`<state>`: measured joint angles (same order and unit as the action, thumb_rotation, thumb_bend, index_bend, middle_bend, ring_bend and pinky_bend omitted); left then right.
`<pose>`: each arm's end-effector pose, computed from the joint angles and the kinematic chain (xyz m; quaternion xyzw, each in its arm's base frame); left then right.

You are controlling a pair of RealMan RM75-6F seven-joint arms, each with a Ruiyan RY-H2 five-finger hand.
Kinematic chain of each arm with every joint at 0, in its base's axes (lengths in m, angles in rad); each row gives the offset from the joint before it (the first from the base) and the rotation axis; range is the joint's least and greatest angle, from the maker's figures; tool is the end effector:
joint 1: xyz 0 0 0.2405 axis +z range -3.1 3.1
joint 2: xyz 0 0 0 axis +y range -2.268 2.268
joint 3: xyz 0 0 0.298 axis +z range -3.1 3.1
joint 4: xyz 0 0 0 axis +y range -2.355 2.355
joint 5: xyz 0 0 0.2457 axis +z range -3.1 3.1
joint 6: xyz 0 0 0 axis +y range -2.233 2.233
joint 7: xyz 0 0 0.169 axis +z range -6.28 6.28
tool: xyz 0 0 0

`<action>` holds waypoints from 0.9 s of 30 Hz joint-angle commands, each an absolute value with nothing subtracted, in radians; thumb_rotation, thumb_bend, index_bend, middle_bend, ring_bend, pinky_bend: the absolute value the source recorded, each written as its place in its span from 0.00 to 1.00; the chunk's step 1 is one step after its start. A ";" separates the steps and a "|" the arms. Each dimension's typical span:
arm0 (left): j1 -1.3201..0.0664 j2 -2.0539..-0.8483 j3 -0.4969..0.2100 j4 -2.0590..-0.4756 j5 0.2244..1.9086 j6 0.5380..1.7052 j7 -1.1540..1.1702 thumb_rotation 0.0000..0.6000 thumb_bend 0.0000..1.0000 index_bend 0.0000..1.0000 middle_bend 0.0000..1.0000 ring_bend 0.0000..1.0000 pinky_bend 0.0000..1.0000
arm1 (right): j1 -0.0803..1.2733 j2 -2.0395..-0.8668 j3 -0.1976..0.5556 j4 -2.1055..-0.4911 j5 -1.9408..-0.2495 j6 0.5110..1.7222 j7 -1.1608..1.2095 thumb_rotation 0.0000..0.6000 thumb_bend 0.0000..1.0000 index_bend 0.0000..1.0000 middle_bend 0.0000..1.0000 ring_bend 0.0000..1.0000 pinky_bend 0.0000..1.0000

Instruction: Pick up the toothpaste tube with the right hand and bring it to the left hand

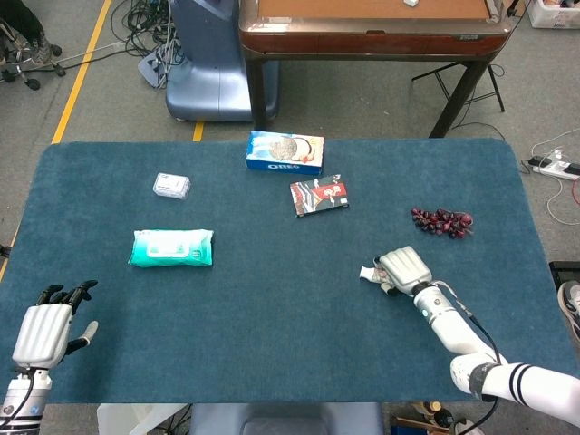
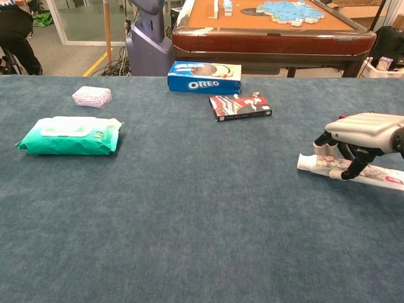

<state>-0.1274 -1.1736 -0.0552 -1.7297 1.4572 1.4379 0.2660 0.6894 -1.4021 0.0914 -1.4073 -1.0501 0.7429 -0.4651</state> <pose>-0.3270 0.2243 0.1086 -0.6247 -0.3685 -0.3543 0.5903 -0.2765 -0.3980 -0.0305 0.7995 -0.3554 0.1900 0.4454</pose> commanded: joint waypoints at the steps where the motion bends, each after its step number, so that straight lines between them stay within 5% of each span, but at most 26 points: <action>1: -0.152 -1.152 -0.062 -1.742 1.468 1.410 0.265 1.00 0.27 0.20 0.37 0.39 0.16 | 0.726 -1.375 0.107 -1.440 -1.043 0.709 -0.465 1.00 1.00 0.74 0.72 0.63 0.55; 11: -0.272 -1.090 -0.101 -1.744 1.483 1.270 0.221 1.00 0.27 0.20 0.38 0.39 0.16 | 0.854 -1.304 0.147 -1.513 -1.039 0.579 -0.429 1.00 1.00 0.80 0.75 0.68 0.61; 27: -0.502 -1.026 -0.097 -1.738 1.565 0.977 0.059 1.00 0.27 0.17 0.48 0.43 0.18 | 1.042 -1.280 0.222 -1.556 -1.317 0.398 -0.205 1.00 1.00 0.87 0.80 0.74 0.67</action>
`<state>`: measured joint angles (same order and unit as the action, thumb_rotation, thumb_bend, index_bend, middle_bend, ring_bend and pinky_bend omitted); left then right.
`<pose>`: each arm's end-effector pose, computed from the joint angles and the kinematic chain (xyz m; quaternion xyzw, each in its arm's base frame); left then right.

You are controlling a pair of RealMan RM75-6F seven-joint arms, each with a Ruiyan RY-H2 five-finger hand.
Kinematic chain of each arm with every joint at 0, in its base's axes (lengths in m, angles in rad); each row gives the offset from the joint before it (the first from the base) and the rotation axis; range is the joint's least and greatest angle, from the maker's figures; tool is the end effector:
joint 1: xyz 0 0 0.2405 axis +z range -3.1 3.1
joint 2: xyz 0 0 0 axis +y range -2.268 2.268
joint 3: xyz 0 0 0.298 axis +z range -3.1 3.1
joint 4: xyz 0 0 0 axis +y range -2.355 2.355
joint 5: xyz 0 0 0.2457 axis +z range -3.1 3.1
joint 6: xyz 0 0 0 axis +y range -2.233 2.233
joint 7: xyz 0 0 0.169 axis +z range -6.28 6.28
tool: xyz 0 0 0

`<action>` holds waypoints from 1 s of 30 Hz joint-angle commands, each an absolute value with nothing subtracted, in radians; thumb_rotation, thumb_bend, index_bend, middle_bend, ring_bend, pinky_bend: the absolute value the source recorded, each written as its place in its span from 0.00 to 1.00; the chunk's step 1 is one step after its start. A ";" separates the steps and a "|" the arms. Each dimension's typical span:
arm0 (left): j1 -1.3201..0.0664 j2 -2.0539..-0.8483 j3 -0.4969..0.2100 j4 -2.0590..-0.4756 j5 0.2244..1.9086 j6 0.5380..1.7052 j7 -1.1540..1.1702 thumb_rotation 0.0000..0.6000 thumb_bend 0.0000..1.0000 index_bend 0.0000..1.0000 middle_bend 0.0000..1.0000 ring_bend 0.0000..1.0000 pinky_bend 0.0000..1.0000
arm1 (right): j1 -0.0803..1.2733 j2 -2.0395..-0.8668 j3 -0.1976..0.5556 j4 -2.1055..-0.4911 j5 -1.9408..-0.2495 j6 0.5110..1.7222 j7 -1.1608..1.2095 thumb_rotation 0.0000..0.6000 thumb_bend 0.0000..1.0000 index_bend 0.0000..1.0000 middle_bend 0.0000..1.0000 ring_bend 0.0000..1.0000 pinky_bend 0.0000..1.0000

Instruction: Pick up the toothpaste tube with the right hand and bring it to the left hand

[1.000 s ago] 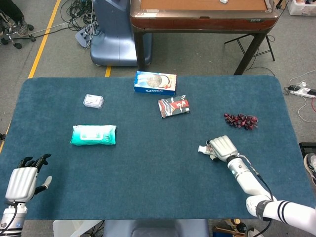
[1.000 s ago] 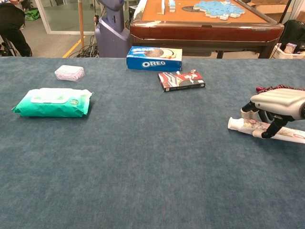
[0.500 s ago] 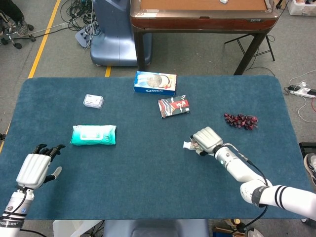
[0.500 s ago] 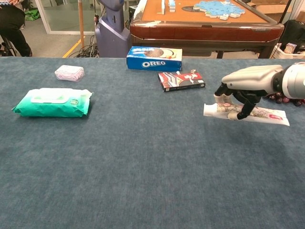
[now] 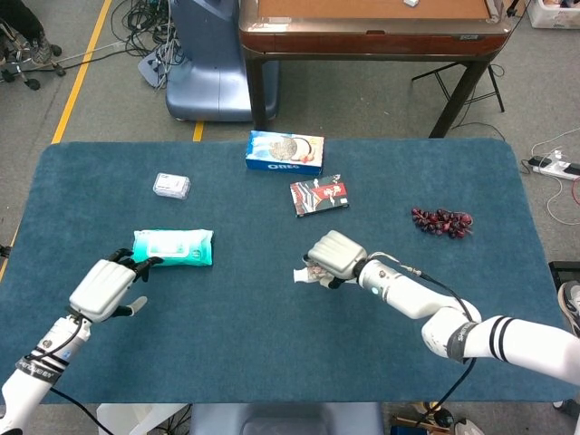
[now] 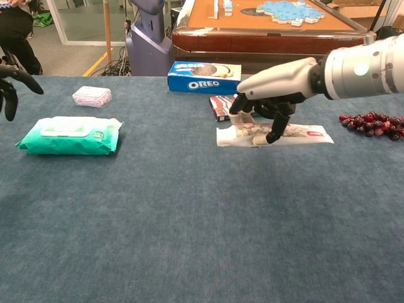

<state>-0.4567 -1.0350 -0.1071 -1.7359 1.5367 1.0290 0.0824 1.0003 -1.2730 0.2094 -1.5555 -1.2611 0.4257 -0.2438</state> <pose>-0.2554 0.3250 0.0991 -0.7657 -0.3289 -0.3482 0.4293 -0.1031 -0.4348 -0.0242 0.8949 -0.2538 0.2374 0.2800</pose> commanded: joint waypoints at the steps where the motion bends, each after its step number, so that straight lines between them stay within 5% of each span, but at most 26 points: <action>1: -0.514 -1.028 -0.096 -1.738 1.571 0.964 0.059 1.00 0.27 0.16 0.48 0.43 0.18 | 1.051 -1.284 0.223 -1.554 -1.328 0.394 -0.195 1.00 1.00 0.88 0.80 0.75 0.67; 30: -0.751 -1.098 -0.070 -1.787 1.574 0.742 0.209 1.00 0.27 0.10 0.48 0.43 0.18 | 1.258 -1.418 0.190 -1.426 -1.340 0.345 -0.126 1.00 1.00 0.89 0.81 0.76 0.67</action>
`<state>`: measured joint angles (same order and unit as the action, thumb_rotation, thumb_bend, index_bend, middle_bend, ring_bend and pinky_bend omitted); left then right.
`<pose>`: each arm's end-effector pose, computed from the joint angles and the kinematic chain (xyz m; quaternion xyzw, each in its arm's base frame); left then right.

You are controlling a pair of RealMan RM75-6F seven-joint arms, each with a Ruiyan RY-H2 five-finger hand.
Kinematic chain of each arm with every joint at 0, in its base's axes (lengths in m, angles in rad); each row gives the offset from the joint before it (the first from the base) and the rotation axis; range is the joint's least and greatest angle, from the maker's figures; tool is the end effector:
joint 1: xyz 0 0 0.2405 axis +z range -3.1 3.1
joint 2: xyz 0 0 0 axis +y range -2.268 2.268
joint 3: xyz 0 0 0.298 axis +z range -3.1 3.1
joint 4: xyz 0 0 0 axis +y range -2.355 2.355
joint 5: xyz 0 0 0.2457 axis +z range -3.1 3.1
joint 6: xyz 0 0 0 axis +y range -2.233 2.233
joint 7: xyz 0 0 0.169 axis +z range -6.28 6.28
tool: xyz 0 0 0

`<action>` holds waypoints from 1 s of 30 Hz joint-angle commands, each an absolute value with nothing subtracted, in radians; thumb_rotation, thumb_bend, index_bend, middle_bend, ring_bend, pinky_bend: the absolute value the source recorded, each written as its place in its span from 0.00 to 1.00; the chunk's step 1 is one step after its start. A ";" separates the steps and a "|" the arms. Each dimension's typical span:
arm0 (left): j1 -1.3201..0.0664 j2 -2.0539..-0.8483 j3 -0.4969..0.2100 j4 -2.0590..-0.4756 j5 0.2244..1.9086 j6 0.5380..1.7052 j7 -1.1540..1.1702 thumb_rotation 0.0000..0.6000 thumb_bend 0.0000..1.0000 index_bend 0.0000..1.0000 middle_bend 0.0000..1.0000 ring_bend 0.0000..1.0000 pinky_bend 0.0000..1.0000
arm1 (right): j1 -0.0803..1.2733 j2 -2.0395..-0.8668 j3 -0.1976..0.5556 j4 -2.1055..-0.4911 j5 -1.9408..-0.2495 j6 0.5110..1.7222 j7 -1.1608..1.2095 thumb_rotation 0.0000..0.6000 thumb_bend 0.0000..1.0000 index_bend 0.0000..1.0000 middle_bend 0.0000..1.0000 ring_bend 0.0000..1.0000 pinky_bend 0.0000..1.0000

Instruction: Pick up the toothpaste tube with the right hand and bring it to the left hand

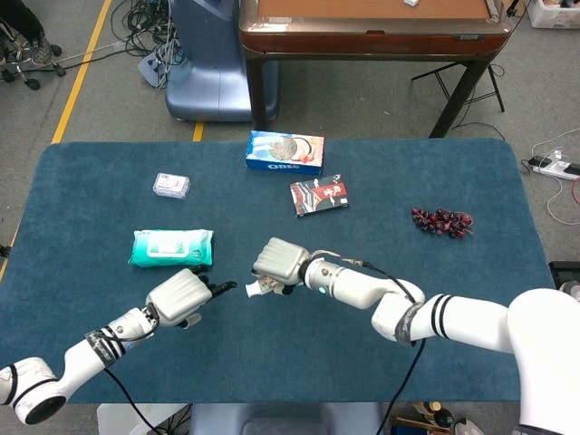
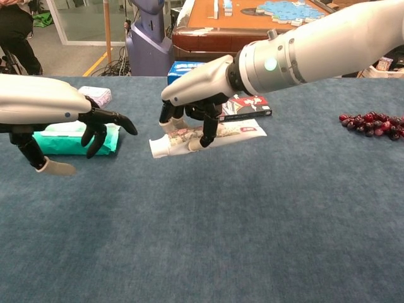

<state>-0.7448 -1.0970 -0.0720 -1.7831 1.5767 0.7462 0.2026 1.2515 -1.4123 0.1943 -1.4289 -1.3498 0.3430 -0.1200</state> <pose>-0.1665 0.3445 0.0272 -0.8854 -0.2206 -0.2846 0.2939 -0.0080 -0.4430 -0.0775 0.9316 -0.1763 0.2379 0.2106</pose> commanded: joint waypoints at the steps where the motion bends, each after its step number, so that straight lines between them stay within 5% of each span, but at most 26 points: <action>1: -0.754 -1.100 -0.069 -1.788 1.572 0.741 0.211 1.00 0.27 0.10 0.48 0.43 0.18 | 1.261 -1.420 0.188 -1.425 -1.336 0.347 -0.128 1.00 1.00 0.89 0.81 0.76 0.67; 30: -0.824 -1.149 -0.027 -1.755 1.515 0.693 0.258 1.00 0.27 0.10 0.48 0.43 0.18 | 1.320 -1.459 0.137 -1.398 -1.227 0.383 -0.173 1.00 1.00 0.91 0.81 0.77 0.67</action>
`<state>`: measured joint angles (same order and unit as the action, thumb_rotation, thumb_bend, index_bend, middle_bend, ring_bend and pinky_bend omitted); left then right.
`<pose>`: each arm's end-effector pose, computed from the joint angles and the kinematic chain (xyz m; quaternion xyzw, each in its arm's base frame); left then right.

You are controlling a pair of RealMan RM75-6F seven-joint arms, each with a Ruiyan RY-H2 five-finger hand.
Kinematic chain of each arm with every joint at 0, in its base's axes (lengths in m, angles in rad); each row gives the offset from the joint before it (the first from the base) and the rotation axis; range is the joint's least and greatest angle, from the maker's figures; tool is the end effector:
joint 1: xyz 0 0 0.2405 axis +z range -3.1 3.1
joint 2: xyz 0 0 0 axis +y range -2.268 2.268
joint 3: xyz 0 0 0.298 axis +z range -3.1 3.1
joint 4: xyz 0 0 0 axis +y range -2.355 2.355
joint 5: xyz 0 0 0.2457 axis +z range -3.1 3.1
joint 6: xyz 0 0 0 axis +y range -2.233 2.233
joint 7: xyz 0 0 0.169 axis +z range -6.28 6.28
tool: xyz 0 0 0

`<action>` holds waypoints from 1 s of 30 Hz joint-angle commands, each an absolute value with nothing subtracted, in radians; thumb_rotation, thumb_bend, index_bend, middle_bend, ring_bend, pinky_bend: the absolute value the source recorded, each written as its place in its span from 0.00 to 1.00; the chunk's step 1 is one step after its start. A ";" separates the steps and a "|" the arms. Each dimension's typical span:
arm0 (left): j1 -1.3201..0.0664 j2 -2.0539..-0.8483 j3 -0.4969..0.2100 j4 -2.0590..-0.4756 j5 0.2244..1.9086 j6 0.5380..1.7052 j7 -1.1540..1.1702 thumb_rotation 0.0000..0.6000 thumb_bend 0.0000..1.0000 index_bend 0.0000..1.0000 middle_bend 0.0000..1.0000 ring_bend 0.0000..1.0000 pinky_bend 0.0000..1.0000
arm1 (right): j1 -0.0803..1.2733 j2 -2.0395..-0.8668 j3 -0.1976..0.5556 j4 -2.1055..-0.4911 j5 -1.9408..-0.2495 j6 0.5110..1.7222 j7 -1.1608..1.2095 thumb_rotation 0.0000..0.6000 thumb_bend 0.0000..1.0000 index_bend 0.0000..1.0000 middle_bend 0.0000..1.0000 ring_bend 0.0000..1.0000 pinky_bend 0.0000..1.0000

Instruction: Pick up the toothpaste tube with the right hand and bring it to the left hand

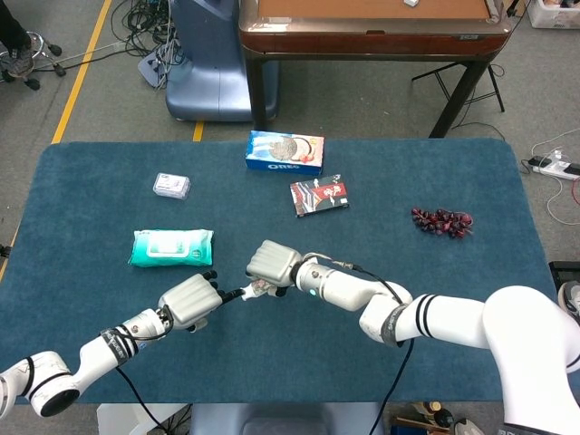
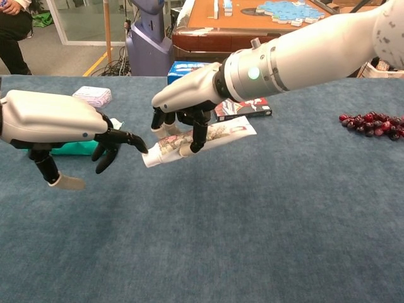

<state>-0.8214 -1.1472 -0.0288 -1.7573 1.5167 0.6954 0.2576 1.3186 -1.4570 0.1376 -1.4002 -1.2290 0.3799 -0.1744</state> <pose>-0.1612 0.3475 0.0024 -0.9042 -0.2074 -0.2530 0.2746 0.0021 -0.4424 -0.0945 0.9318 -0.1791 0.2343 0.2118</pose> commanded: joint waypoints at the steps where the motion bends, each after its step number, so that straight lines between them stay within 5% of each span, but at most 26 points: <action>1: -0.826 -1.150 -0.025 -1.754 1.513 0.692 0.259 1.00 0.27 0.10 0.48 0.43 0.18 | 1.321 -1.460 0.136 -1.396 -1.227 0.385 -0.173 1.00 1.00 0.91 0.81 0.77 0.67; 30: -0.846 -1.171 0.006 -1.739 1.480 0.693 0.283 1.00 0.27 0.12 0.48 0.43 0.18 | 1.298 -1.456 0.135 -1.403 -1.288 0.432 -0.080 1.00 1.00 1.00 0.87 0.81 0.67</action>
